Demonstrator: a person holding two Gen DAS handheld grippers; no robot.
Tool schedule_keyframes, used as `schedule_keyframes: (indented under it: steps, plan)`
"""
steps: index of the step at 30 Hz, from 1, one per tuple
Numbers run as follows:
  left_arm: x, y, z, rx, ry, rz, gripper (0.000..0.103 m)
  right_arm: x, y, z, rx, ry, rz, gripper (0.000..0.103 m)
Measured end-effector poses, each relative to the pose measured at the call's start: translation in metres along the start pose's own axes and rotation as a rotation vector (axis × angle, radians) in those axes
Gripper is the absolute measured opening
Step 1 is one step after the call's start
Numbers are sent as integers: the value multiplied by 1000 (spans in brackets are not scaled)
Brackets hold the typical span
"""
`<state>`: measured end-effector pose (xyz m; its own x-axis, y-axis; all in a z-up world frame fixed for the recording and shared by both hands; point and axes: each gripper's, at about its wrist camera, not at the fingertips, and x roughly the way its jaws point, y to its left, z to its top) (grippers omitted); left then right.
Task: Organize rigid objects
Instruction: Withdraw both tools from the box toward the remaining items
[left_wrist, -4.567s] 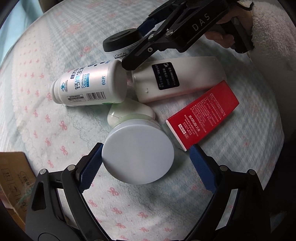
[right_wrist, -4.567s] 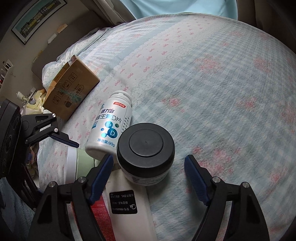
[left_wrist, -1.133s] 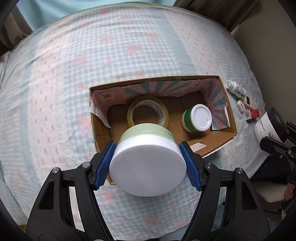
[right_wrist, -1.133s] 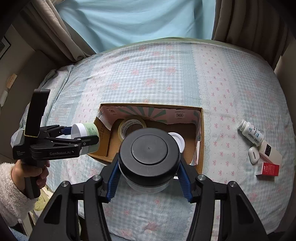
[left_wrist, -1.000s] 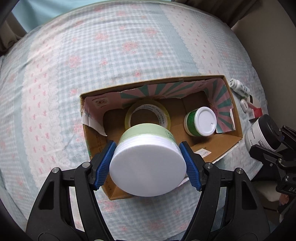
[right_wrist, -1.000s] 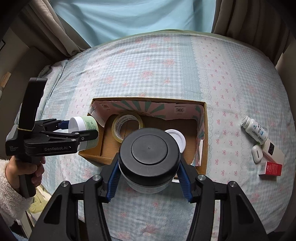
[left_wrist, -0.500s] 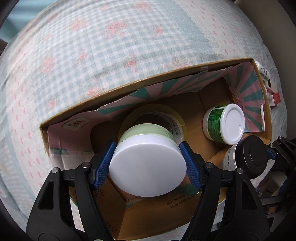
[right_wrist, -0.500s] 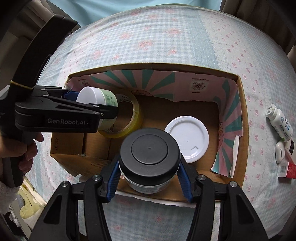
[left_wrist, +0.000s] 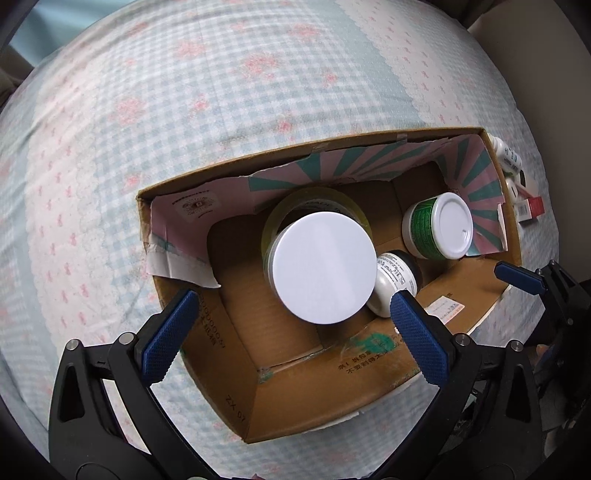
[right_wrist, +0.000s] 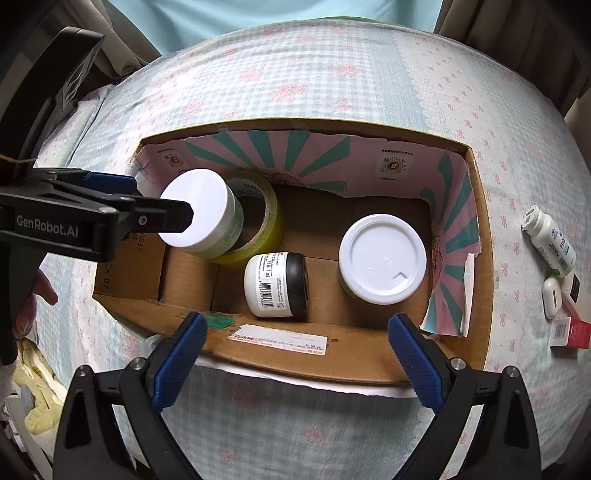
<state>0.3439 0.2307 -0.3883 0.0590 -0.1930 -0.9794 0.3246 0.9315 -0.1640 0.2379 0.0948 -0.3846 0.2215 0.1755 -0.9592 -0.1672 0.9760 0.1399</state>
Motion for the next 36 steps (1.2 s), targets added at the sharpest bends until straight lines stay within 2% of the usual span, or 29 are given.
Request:
schedule_keyframes:
  steps: [16,25,31,36]
  plan:
    - [-59,-6,-42,-32,-80,26,103,-48,5,4,-26,-82,-10,98]
    - [-109,-17,-74,-130,-144,79,103,-102,-2,-1,5,-151,-37,98]
    - [-135,-44,-92,-152,-196,96,103,-140,-23,-13,45,-197,-59,98]
    - [-152,-83,-98,-119,-245,109,103,-166,-56,-32,109,-207,-88,98]
